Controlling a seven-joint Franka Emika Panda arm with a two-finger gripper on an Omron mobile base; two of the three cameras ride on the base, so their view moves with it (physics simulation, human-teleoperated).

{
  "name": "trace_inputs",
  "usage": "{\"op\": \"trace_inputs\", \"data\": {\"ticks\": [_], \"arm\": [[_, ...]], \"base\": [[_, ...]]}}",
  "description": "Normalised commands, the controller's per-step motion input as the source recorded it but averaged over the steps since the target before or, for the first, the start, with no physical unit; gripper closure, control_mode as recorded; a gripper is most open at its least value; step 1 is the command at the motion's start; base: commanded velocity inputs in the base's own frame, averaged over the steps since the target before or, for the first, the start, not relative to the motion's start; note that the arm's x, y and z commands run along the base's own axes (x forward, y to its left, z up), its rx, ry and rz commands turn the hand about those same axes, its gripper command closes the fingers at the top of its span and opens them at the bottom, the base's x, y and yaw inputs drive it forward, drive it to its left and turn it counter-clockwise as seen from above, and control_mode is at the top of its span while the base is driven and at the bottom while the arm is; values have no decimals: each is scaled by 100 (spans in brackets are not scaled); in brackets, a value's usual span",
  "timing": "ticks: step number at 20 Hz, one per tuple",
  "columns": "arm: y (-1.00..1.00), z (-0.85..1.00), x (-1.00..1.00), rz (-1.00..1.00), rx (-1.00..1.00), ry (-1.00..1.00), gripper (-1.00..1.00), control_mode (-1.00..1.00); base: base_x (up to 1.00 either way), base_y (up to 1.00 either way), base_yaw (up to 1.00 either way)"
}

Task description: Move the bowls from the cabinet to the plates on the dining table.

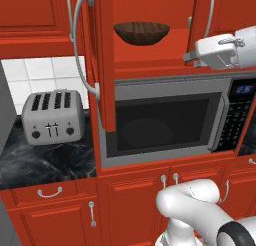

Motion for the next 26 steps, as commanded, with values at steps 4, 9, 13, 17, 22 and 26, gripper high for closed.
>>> {"op": "trace_inputs", "data": {"ticks": [4,9,13,17,22,26], "arm": [[-78,0,-10,-11,-18,0,-100,-100],[-23,0,-20,-12,-12,-3,-100,-100],[-36,-4,-1,-10,-18,-12,-100,-100],[-42,-3,0,-14,-16,-14,-100,-100],[-33,0,2,-23,-9,-4,-100,-100],[-2,0,21,-22,0,0,-100,-100]], "base": [[0,0,0],[0,0,0],[0,0,0],[0,0,0],[0,0,0],[0,0,0]]}}
